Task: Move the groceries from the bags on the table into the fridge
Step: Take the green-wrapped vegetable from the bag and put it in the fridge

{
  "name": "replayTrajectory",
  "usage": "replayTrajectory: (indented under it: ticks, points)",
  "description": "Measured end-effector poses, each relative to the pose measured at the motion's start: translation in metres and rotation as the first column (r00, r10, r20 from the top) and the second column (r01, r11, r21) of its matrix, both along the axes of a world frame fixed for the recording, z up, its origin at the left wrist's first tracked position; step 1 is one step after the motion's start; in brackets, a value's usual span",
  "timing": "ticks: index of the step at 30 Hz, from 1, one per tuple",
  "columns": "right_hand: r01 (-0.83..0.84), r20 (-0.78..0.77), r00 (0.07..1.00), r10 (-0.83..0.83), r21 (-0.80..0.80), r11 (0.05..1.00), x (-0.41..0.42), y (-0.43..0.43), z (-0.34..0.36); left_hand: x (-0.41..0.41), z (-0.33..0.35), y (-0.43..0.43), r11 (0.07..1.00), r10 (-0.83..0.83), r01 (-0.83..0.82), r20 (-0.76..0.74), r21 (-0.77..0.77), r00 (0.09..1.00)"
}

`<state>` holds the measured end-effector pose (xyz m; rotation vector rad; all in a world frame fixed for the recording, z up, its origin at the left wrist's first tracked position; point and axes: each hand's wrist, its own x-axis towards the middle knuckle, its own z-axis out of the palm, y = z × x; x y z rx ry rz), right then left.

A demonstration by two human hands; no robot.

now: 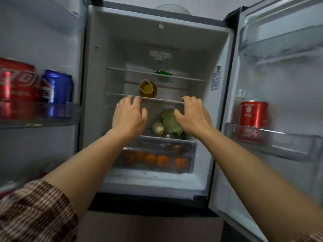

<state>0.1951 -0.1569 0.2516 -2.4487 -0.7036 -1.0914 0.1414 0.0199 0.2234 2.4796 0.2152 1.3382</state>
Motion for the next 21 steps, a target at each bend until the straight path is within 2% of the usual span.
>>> replayTrajectory:
  ticks: [5, 11, 14, 17, 21]
  points:
    - [0.056, 0.035, 0.998, -0.052, -0.115, 0.992, -0.073, -0.043, -0.035, -0.085, -0.028, -0.024, 0.993, 0.113, -0.107, -0.110, 0.058, 0.987]
    - [0.215, 0.094, 0.976, -0.198, -0.225, 0.950, -0.121, -0.087, -0.044, -0.158, -0.029, -0.012, 0.945, 0.308, -0.281, -0.166, 0.165, 0.937]
    - [0.331, 0.085, 0.944, -0.320, -0.276, 0.902, -0.133, -0.108, -0.041, -0.185, -0.029, 0.003, 0.907, 0.404, -0.366, -0.190, 0.206, 0.895]
    - [0.425, 0.050, 0.901, -0.431, -0.306, 0.852, -0.137, -0.127, -0.041, -0.203, -0.028, 0.021, 0.862, 0.505, -0.477, -0.210, 0.172, 0.837]
    - [0.493, 0.039, 0.857, -0.514, -0.355, 0.794, -0.139, -0.137, -0.046, -0.220, -0.025, 0.042, 0.847, 0.532, -0.504, -0.305, 0.171, 0.790]
